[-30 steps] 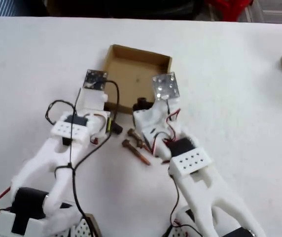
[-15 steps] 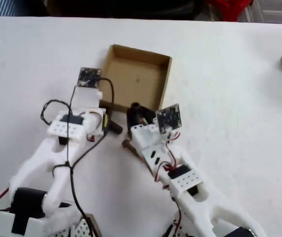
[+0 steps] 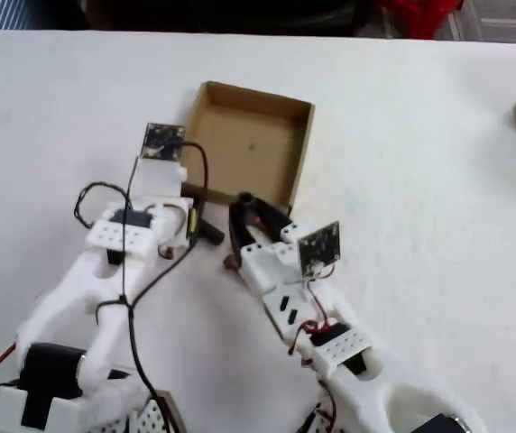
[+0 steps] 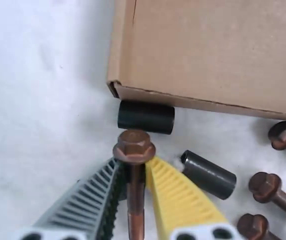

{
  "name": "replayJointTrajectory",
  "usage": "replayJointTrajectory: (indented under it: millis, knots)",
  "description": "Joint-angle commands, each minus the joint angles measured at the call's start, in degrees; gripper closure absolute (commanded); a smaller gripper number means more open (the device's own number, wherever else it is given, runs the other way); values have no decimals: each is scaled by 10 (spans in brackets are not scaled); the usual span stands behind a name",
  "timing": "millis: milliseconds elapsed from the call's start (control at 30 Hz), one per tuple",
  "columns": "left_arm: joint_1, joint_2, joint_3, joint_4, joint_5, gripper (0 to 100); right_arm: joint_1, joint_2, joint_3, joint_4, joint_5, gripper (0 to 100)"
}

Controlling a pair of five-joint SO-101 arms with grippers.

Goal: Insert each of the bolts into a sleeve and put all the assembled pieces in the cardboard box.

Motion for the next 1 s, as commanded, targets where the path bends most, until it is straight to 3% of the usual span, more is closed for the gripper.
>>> replayJointTrajectory:
  millis: [0,267,400,533,733,967]
  knots:
    - [-8,-61,-14,-18,-6,976,-27,-15,7,-19,-3,982]
    - [-6,-299,33,-18,6,976,-26,-15,8,-17,-2,982]
    - [7,-379,41,-27,96,976,-28,-15,8,-15,-2,982]
    - [36,-437,79,-100,155,976,-28,-15,9,-15,-2,982]
    - [83,-538,193,-204,105,976,-28,-15,14,-15,-2,982]
    - [136,-630,209,-144,96,976,-29,-15,14,-15,-2,982]
